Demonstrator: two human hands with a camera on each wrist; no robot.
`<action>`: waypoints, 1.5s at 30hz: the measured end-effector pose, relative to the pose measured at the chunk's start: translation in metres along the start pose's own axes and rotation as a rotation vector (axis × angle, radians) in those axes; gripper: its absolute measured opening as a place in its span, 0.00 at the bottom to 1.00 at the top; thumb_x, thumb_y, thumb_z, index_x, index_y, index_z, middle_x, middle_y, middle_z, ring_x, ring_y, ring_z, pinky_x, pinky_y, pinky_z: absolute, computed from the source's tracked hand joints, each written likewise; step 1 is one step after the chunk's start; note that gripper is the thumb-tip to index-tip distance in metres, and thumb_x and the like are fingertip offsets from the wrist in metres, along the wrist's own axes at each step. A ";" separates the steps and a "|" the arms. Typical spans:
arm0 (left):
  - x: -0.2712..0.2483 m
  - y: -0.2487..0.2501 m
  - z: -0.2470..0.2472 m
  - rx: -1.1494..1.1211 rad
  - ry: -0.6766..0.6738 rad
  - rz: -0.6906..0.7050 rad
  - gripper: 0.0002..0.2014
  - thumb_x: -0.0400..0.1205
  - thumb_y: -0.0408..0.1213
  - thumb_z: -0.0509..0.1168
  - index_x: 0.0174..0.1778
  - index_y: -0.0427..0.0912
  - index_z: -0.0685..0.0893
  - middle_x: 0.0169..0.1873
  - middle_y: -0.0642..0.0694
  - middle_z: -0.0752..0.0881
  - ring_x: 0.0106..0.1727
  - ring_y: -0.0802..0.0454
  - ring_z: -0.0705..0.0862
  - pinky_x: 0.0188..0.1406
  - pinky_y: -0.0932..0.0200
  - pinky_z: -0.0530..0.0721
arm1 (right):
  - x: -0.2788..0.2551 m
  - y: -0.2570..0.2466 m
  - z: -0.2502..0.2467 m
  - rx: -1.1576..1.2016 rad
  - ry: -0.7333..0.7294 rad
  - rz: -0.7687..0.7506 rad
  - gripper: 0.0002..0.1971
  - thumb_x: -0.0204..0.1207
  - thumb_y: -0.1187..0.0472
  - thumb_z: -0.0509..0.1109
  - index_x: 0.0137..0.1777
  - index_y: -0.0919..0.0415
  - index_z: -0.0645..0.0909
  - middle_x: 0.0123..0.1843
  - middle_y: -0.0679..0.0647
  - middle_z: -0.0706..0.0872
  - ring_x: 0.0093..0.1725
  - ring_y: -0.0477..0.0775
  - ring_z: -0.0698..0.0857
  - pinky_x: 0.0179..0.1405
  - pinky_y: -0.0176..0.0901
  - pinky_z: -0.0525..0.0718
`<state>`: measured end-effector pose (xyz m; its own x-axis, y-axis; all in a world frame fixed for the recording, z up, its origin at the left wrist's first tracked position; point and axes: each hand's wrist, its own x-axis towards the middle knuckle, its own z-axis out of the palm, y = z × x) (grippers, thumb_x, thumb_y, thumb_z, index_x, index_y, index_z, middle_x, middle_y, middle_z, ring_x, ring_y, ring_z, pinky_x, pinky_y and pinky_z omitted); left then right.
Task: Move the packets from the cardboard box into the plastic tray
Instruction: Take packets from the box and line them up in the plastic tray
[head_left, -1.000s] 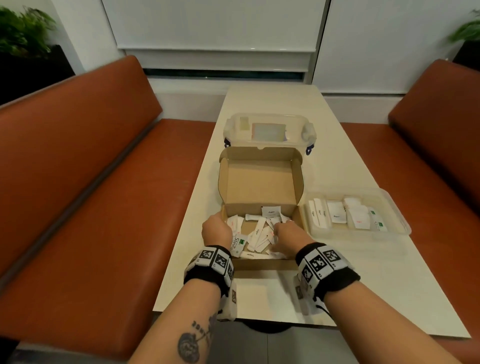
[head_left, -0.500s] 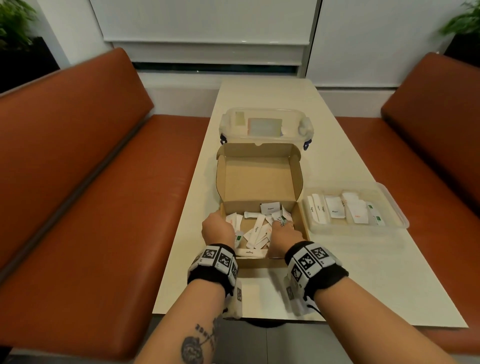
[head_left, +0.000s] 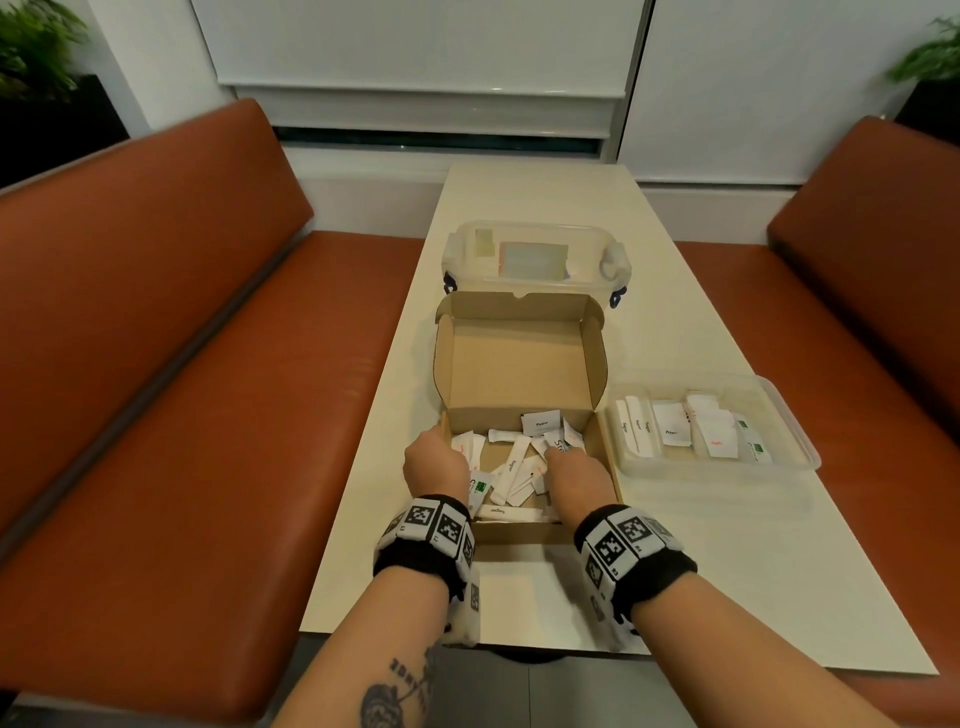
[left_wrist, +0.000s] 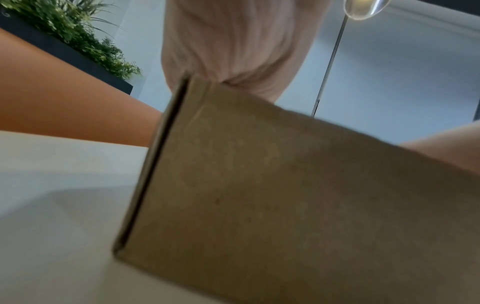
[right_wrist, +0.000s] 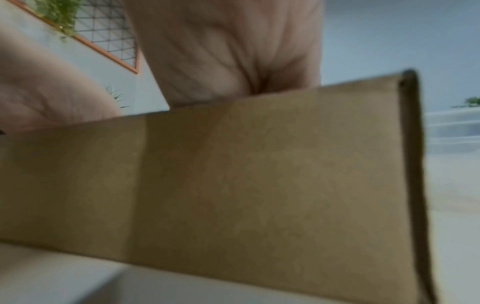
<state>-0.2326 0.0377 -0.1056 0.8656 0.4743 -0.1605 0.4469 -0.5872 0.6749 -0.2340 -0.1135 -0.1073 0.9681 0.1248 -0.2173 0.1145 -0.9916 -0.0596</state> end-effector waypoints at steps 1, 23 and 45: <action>0.001 0.000 0.000 0.002 -0.002 -0.005 0.16 0.78 0.19 0.53 0.53 0.31 0.84 0.50 0.32 0.86 0.53 0.34 0.84 0.49 0.47 0.83 | 0.000 0.003 0.000 0.020 0.007 -0.006 0.14 0.83 0.68 0.54 0.64 0.63 0.75 0.60 0.61 0.83 0.58 0.60 0.83 0.53 0.46 0.80; -0.043 0.104 0.047 -0.724 -0.376 0.237 0.14 0.86 0.45 0.58 0.67 0.51 0.78 0.63 0.43 0.82 0.63 0.46 0.82 0.65 0.45 0.81 | -0.004 0.087 -0.064 1.151 0.190 -0.061 0.16 0.78 0.69 0.68 0.63 0.58 0.74 0.56 0.59 0.82 0.43 0.51 0.87 0.39 0.40 0.90; -0.085 0.183 0.146 -0.881 -0.558 0.038 0.13 0.86 0.28 0.56 0.64 0.33 0.78 0.59 0.29 0.82 0.50 0.42 0.85 0.44 0.51 0.89 | 0.002 0.223 -0.053 1.107 0.335 0.058 0.15 0.62 0.61 0.83 0.44 0.54 0.79 0.38 0.49 0.80 0.34 0.46 0.78 0.35 0.33 0.78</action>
<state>-0.1917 -0.2063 -0.0732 0.9572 -0.0366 -0.2872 0.2887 0.1972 0.9369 -0.1947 -0.3363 -0.0694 0.9950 -0.0995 0.0116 -0.0297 -0.4039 -0.9143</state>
